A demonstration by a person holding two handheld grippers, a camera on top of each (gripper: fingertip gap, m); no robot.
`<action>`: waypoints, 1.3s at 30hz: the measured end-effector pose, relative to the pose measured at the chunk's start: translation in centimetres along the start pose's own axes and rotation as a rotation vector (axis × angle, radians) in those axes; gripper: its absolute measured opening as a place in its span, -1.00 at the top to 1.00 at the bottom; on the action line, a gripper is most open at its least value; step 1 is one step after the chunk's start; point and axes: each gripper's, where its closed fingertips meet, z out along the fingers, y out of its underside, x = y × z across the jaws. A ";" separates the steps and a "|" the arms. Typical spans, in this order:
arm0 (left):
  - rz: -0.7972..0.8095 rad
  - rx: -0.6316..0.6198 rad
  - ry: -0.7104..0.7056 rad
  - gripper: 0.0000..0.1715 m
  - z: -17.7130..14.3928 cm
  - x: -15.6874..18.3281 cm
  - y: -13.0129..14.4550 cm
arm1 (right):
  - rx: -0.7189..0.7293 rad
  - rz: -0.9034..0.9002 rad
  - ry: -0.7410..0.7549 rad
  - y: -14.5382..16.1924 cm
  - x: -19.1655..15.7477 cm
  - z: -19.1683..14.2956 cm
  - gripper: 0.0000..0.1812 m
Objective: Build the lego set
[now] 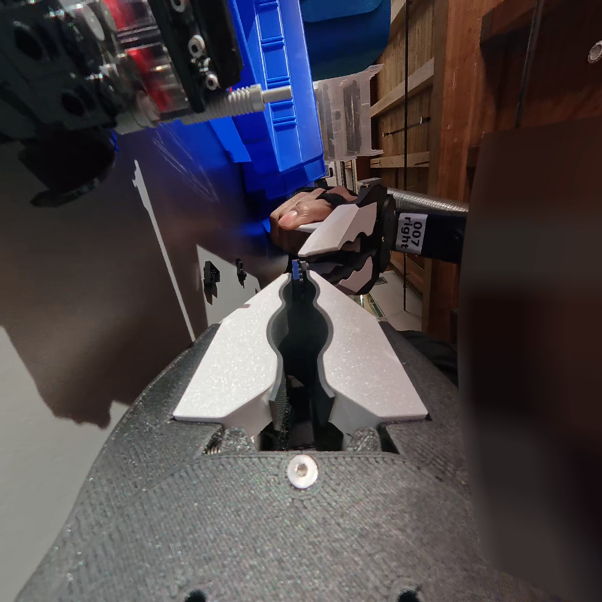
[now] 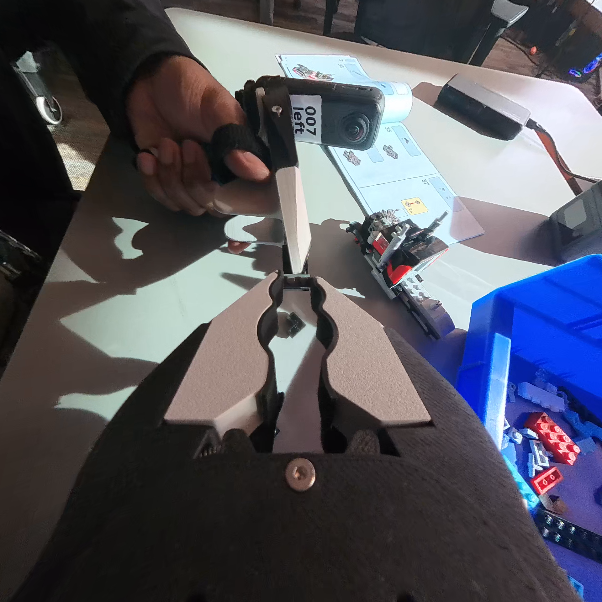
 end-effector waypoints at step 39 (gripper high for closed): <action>0.244 0.057 0.072 0.92 -0.9 2.6 -1.5 | 0.101 0.260 -0.032 -1.0 1.2 -0.6 0.69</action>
